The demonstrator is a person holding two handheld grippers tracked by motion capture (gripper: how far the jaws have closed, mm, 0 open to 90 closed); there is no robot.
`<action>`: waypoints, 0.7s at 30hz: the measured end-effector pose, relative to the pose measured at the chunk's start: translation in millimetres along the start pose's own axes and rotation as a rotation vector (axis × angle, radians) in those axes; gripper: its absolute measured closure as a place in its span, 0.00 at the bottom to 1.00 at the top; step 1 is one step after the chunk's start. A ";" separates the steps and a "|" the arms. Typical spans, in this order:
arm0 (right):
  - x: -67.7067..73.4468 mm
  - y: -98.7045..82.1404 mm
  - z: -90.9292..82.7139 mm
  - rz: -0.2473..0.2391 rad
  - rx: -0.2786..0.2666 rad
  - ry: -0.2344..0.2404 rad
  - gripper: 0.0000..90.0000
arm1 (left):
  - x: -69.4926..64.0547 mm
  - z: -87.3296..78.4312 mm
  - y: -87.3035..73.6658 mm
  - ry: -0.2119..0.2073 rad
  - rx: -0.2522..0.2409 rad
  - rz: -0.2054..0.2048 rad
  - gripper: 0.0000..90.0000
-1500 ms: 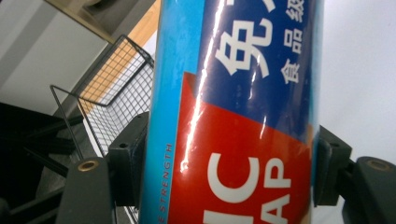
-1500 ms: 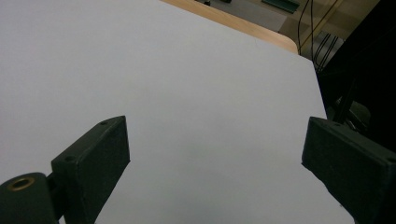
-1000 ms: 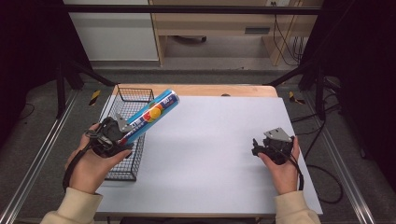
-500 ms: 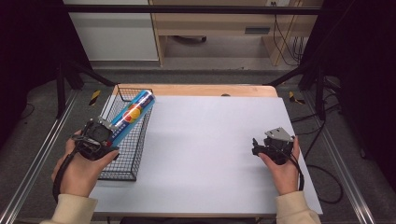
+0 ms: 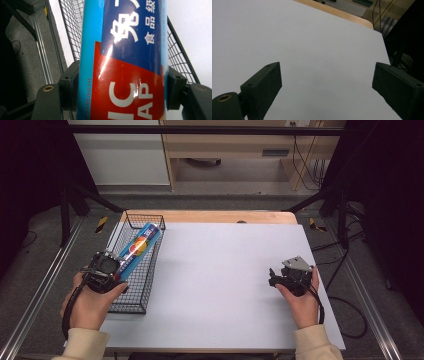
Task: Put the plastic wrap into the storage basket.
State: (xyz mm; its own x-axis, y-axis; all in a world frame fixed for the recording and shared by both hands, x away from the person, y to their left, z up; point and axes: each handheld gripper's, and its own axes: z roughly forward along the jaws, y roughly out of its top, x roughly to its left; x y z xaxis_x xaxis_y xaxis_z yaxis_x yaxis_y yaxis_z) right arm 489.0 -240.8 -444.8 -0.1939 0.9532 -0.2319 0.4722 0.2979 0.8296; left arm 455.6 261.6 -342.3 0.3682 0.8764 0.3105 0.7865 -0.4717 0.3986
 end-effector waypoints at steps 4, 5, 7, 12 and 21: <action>-0.8 -0.7 0.7 0.002 0.004 0.001 0.10 | -0.1 3.0 2.0 -0.002 0.009 -0.010 0.35; -0.9 -0.8 0.6 0.001 0.006 0.000 0.10 | 0.0 3.8 2.7 -0.004 0.013 -0.011 0.35; -0.9 -0.8 0.2 0.000 0.004 0.000 0.10 | 0.9 5.3 4.1 -0.008 0.018 -0.016 0.35; -0.2 -1.0 0.7 -0.001 0.011 0.006 0.10 | 3.7 10.2 5.9 -0.022 0.038 -0.040 0.35; -1.2 -0.7 0.3 0.000 0.005 0.011 0.10 | 2.9 18.7 9.3 -0.023 0.084 -0.039 0.35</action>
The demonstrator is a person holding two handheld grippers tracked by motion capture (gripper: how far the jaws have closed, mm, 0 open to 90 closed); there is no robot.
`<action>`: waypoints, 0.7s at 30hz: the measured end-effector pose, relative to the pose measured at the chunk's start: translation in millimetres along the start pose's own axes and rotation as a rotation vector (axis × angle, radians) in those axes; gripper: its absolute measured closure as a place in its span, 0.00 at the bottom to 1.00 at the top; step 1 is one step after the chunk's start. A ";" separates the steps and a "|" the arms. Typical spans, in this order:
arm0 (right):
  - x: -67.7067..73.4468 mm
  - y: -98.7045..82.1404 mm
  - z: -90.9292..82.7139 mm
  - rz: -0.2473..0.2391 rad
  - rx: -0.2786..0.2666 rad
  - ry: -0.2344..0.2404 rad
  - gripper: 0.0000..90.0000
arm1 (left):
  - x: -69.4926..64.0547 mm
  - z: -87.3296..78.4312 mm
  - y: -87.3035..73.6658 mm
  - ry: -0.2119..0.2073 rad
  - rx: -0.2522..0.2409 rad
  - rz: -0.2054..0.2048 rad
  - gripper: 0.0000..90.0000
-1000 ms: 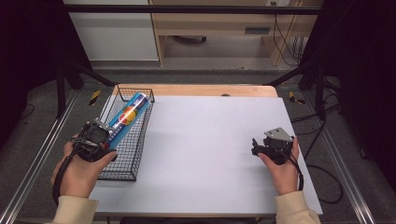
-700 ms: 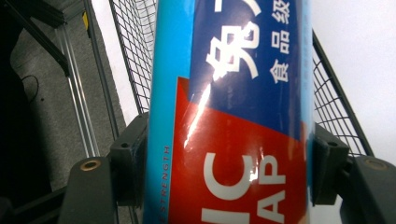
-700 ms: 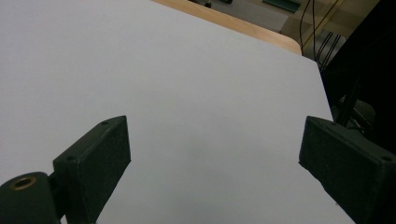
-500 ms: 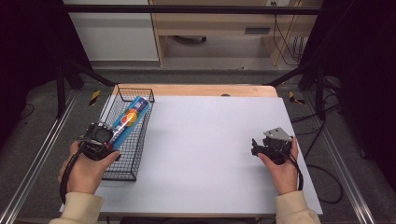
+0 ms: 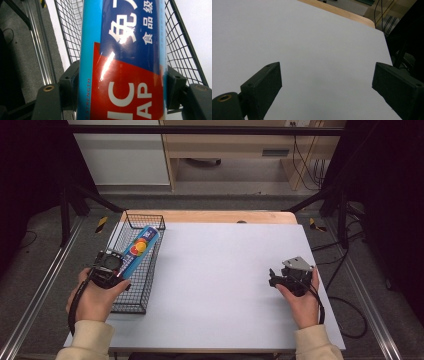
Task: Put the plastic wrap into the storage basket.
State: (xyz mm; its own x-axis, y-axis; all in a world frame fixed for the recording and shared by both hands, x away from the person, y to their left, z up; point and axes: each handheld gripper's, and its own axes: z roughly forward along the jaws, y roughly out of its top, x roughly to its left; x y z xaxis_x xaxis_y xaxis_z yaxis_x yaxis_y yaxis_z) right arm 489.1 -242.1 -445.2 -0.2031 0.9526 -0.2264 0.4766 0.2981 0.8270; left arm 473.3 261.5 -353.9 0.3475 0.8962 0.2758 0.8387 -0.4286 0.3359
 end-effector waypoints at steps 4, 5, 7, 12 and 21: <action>-0.3 -0.1 -0.3 0.005 0.003 0.001 0.10 | 2.0 5.1 0.4 -0.004 0.017 -0.012 0.35; -0.4 -0.1 -0.3 0.004 0.003 0.003 0.10 | 2.3 6.1 0.5 -0.007 0.021 -0.016 0.35; 0.1 -0.2 0.1 0.008 0.006 0.005 0.11 | 3.7 6.9 0.7 -0.009 0.024 -0.021 0.35; 0.2 -0.3 0.2 0.002 0.008 0.010 0.11 | 5.8 8.5 3.3 -0.004 0.045 -0.022 0.35; 0.2 -0.5 0.7 0.005 0.012 0.018 0.11 | 8.9 11.4 7.4 0.008 0.081 -0.017 0.35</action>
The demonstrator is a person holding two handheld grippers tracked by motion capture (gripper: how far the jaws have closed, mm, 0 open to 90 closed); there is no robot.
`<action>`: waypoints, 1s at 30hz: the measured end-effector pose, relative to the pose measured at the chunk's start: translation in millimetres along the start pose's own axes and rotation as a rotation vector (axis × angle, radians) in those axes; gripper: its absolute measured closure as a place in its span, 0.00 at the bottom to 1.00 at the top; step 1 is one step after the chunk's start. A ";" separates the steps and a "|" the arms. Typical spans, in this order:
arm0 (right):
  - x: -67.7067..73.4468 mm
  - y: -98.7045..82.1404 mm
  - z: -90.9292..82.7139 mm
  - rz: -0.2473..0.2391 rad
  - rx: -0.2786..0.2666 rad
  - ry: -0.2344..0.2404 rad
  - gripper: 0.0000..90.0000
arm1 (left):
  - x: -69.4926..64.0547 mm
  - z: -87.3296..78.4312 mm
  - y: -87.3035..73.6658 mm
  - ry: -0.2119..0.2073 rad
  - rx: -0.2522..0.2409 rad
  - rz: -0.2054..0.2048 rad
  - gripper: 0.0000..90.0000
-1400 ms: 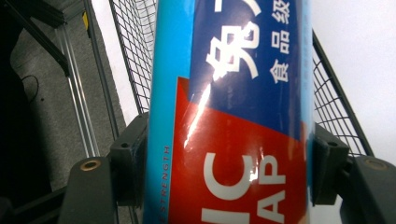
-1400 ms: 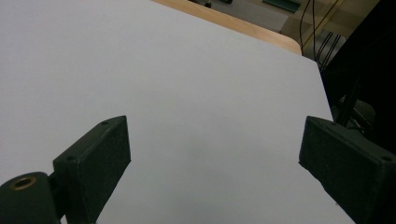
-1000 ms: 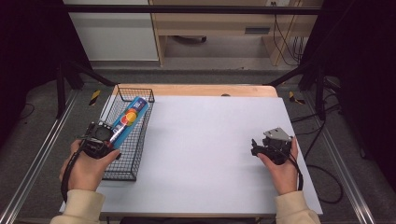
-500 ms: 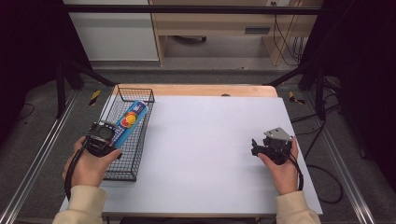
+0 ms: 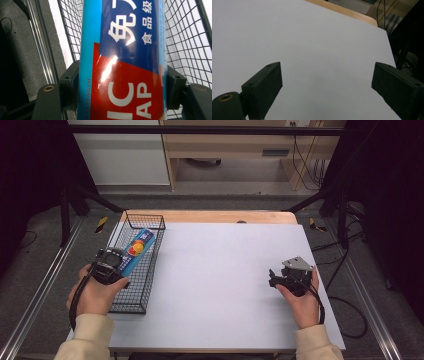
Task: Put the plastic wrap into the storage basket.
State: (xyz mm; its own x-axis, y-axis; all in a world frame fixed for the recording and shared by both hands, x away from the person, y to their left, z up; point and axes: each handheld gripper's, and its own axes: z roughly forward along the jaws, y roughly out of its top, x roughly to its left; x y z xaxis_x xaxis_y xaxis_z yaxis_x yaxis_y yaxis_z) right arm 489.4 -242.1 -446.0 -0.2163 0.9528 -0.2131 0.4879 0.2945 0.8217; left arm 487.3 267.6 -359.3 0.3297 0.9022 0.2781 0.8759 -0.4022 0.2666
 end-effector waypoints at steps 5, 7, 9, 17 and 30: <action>0.7 0.0 0.4 -0.010 0.001 0.001 0.11 | -1.0 5.3 5.1 0.027 0.041 0.012 0.35; 0.7 -0.1 0.4 -0.013 0.002 0.001 0.11 | -1.7 8.1 7.5 0.024 0.056 0.022 0.35; 1.5 0.0 0.3 -0.020 0.004 -0.002 0.11 | -1.6 10.9 9.7 0.016 0.064 0.021 0.35; 3.0 0.0 1.6 -0.032 0.011 0.005 0.11 | -1.6 18.6 19.1 0.020 0.127 0.038 0.35; 3.4 -0.2 2.2 -0.029 0.014 0.013 0.11 | -3.4 26.2 26.3 0.011 0.180 0.059 0.35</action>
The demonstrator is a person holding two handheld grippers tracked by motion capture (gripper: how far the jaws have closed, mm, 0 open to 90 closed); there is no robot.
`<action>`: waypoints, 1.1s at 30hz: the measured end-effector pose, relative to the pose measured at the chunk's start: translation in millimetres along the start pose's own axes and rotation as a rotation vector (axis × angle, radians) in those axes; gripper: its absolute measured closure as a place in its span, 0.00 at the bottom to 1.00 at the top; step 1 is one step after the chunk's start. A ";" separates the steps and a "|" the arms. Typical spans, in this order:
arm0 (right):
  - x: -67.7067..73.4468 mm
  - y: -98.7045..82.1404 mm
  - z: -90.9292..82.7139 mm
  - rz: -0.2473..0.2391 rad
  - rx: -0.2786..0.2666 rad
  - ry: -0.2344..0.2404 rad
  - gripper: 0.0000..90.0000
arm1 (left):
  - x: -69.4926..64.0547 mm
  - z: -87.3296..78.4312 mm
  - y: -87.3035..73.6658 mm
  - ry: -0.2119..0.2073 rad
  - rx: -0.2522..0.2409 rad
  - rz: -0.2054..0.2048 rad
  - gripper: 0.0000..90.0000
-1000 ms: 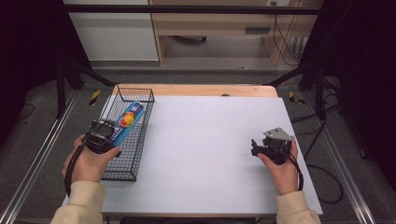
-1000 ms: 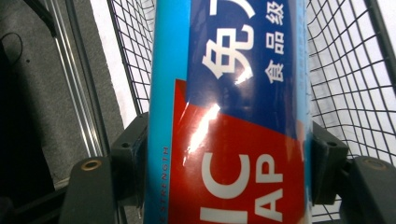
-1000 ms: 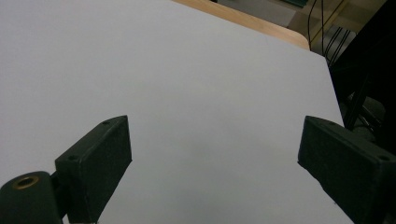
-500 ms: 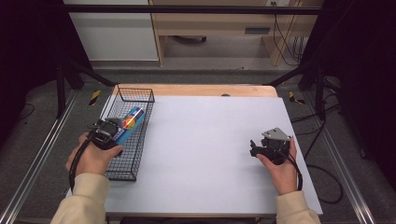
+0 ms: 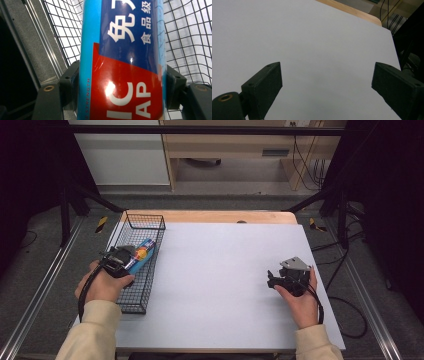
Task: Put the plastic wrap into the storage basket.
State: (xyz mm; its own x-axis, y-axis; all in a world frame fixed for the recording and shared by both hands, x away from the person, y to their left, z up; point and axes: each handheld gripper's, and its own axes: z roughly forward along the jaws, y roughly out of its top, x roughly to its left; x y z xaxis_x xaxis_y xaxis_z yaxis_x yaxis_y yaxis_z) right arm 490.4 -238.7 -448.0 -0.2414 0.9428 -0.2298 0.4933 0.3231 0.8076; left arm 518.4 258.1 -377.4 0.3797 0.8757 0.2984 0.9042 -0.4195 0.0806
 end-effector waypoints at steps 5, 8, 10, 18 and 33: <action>0.0 0.0 0.1 -0.001 -0.001 0.001 0.11 | -0.1 2.0 -0.8 -0.008 0.001 -0.005 0.35; 0.5 0.3 0.2 0.003 -0.002 0.006 0.10 | -1.3 3.6 -1.1 -0.012 -0.003 -0.014 0.35; 0.8 0.3 -0.3 0.000 -0.002 0.006 0.10 | -0.5 5.6 -2.6 -0.016 -0.010 -0.016 0.35; 0.7 -0.1 0.4 -0.004 0.003 0.007 0.10 | -0.1 6.8 -5.6 -0.023 -0.017 -0.025 0.35; 1.1 -0.6 0.8 -0.002 0.012 0.018 0.10 | 0.0 -10.0 -18.5 0.010 -0.165 -0.043 0.27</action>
State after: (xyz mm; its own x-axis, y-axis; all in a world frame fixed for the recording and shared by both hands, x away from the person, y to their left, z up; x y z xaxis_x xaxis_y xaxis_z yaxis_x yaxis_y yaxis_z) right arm 490.5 -237.9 -449.2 -0.2574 0.9406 -0.2215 0.5031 0.3262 0.8003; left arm 499.8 263.4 -369.4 0.3383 0.8917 0.3009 0.8747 -0.4158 0.2489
